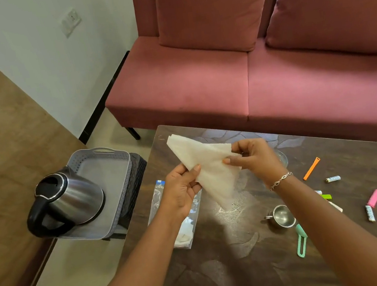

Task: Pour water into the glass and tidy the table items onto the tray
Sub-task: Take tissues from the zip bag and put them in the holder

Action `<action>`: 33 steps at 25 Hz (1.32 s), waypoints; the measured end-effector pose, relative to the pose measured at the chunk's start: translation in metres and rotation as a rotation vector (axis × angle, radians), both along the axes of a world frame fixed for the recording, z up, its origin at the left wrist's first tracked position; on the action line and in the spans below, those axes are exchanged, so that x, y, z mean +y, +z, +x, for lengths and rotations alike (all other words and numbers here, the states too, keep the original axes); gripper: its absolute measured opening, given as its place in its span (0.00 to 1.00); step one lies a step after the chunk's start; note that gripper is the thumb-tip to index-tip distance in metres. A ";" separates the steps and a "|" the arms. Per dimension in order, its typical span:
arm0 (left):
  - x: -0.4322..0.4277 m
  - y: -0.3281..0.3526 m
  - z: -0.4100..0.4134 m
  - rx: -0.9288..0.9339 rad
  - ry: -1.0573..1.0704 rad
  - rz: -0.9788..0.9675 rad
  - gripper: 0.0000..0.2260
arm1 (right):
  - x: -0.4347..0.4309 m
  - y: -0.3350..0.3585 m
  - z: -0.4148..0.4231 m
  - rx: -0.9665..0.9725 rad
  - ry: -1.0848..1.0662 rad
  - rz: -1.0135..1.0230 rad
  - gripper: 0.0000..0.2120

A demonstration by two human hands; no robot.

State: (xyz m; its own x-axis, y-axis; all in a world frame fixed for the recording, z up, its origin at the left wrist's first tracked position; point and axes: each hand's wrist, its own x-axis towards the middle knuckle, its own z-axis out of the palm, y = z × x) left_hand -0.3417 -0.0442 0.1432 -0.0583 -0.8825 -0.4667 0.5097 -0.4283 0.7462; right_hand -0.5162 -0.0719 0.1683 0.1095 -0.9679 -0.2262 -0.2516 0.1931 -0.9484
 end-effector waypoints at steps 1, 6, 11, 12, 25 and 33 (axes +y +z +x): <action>-0.001 -0.002 0.003 -0.058 -0.031 0.004 0.08 | -0.003 -0.002 0.002 0.051 -0.001 -0.030 0.07; -0.016 -0.025 0.033 -1.074 -0.529 -0.049 0.39 | -0.030 -0.012 0.013 0.642 0.033 -0.262 0.06; -0.044 -0.057 0.057 -1.680 -0.890 -0.199 0.42 | -0.079 -0.047 0.018 0.918 0.098 -0.337 0.09; -0.051 -0.062 0.061 -1.706 -0.930 -0.212 0.42 | -0.090 -0.056 0.020 0.952 0.124 -0.332 0.09; -0.070 -0.134 0.071 -1.683 -1.142 -0.293 0.35 | -0.158 -0.168 0.029 1.142 0.345 -0.190 0.11; -0.068 -0.145 0.062 -1.656 -1.140 -0.316 0.34 | -0.168 -0.191 0.026 1.099 0.332 -0.167 0.09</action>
